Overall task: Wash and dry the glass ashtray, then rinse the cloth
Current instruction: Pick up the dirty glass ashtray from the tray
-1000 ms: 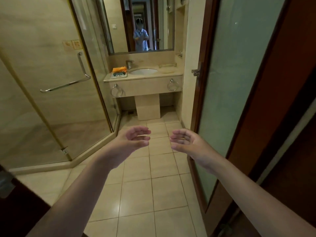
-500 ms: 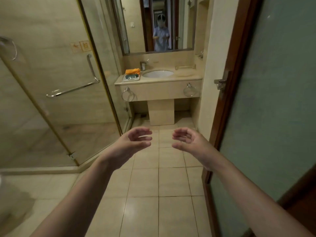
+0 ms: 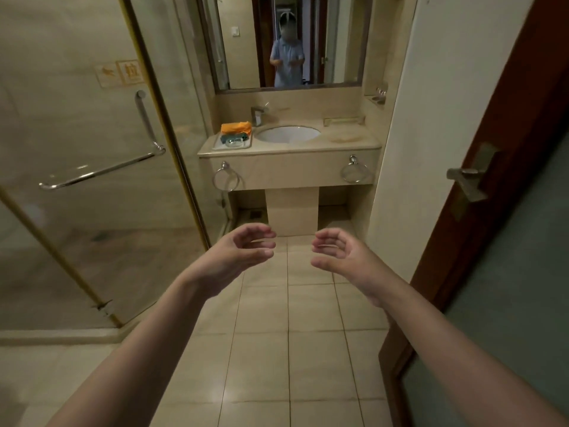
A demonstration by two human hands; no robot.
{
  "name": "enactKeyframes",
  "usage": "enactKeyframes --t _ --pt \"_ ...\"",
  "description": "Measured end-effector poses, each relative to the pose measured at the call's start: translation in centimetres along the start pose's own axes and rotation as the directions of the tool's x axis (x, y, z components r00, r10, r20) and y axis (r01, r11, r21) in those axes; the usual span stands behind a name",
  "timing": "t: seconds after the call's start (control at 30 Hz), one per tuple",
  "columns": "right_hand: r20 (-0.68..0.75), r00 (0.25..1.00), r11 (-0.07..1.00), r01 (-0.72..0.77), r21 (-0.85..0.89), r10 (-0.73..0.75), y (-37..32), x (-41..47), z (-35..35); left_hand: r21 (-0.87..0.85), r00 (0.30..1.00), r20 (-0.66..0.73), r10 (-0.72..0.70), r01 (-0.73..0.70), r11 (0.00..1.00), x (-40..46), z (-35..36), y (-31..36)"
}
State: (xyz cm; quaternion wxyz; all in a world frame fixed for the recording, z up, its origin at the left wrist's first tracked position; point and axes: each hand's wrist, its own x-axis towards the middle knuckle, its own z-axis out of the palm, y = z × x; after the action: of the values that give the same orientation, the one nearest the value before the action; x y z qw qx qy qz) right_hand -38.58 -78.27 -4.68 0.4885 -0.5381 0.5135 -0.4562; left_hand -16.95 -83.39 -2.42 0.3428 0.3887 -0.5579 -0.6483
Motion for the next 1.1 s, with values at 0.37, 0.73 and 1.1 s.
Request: enactKeyframes --t 0.37,0.73,1.1 --pt "-0.036 0.999 1.000 0.023 0.015 -0.023 1.0 15.6 -3.9 -0.013 0.999 0.035 0.008 -0.008 1.000 16.2 -5.5 1.6" --pt "0.045 0.999 1.000 0.004 0.028 -0.005 3.4 33.3 -10.5 -0.031 1.000 0.015 0.013 -0.013 0.999 35.0 -6.7 3.4" --pt "0.086 0.996 0.999 -0.037 0.031 0.034 5.4 50.9 -11.6 -0.064 1.000 -0.020 -0.019 0.018 0.998 49.6 -14.7 3.1"
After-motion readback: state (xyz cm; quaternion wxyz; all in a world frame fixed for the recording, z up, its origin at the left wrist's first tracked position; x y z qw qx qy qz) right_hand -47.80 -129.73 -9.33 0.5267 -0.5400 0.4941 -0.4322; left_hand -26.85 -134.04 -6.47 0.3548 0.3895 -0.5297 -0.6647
